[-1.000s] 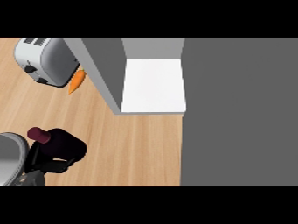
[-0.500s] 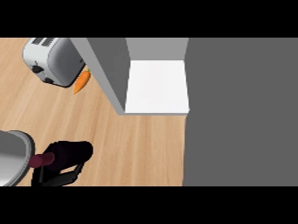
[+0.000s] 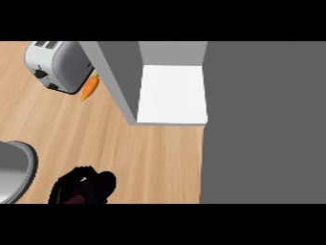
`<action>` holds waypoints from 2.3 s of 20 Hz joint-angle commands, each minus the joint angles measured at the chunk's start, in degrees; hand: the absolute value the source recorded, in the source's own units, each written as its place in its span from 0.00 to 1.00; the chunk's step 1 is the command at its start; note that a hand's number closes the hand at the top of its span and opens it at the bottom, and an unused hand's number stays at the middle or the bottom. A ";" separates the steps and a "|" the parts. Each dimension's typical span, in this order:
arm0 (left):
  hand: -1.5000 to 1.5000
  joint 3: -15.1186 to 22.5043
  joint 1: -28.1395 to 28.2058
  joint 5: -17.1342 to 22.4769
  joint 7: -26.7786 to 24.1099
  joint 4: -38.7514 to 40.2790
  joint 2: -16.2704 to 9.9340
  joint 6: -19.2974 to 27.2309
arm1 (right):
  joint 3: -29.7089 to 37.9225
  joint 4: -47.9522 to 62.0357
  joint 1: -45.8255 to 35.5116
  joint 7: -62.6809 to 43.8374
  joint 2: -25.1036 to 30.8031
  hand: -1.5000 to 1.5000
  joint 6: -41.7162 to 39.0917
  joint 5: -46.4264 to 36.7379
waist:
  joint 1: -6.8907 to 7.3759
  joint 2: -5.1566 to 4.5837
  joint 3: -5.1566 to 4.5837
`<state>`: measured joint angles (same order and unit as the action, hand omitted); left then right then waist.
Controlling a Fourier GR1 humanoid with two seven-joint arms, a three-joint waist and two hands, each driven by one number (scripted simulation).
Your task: Pick up the wine, place it into the cabinet and close the cabinet
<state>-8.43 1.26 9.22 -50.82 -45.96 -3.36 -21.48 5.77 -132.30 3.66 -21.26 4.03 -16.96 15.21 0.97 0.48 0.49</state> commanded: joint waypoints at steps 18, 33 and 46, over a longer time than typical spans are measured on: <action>1.00 23.89 13.04 10.03 33.55 -58.30 3.36 23.49 | -0.67 3.35 0.53 2.72 -0.97 0.00 -1.72 -0.10 | -0.84 -0.45 -0.46; 1.00 26.66 -13.14 9.85 35.53 -43.45 3.36 40.96 | 3.26 2.61 -2.62 -1.46 2.45 0.00 -1.46 4.96 | -1.33 -0.51 -0.50; 1.00 32.47 -25.33 11.56 30.21 -23.66 3.36 50.55 | 0.19 2.03 -1.61 1.31 -0.36 0.00 -0.69 0.74 | -1.55 -0.57 -0.50</action>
<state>23.62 -21.69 18.12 -15.87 -77.03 -0.01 27.92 4.85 -130.78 2.92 -19.88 3.17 -17.60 14.36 -0.48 -0.04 -0.01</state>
